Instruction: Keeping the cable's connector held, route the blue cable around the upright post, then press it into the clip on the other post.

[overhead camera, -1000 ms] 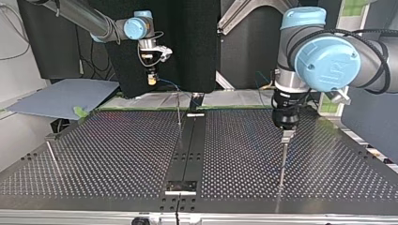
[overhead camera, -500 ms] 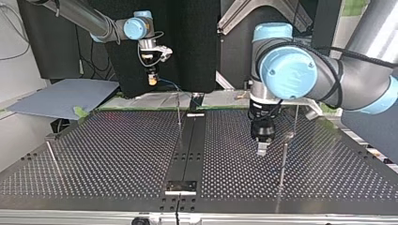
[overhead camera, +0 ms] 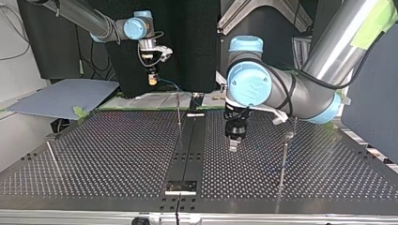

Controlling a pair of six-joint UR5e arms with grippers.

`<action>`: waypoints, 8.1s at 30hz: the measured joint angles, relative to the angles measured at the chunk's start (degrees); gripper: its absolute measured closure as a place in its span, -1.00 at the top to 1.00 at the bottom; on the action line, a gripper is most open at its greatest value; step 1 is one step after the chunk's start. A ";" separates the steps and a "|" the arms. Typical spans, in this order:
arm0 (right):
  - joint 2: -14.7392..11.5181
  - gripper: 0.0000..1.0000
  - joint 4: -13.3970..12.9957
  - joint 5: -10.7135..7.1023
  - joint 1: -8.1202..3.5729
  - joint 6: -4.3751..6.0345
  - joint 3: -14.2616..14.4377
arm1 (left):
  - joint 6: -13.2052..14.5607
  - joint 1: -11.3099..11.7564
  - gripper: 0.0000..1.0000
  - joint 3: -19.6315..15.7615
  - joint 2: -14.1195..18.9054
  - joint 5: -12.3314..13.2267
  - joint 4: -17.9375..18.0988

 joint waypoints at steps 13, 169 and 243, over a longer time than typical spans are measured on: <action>0.00 -1.00 -0.08 -0.54 -0.07 0.13 0.00 | 3.12 2.31 0.99 0.02 -4.45 -3.00 2.46; 0.00 -1.00 -0.63 -2.29 -0.03 0.17 -0.34 | -1.73 0.22 0.99 0.02 -32.97 8.65 6.70; 0.03 -1.00 0.12 -5.80 0.32 -0.86 -0.99 | -28.43 -10.01 0.41 0.01 -35.23 16.08 16.08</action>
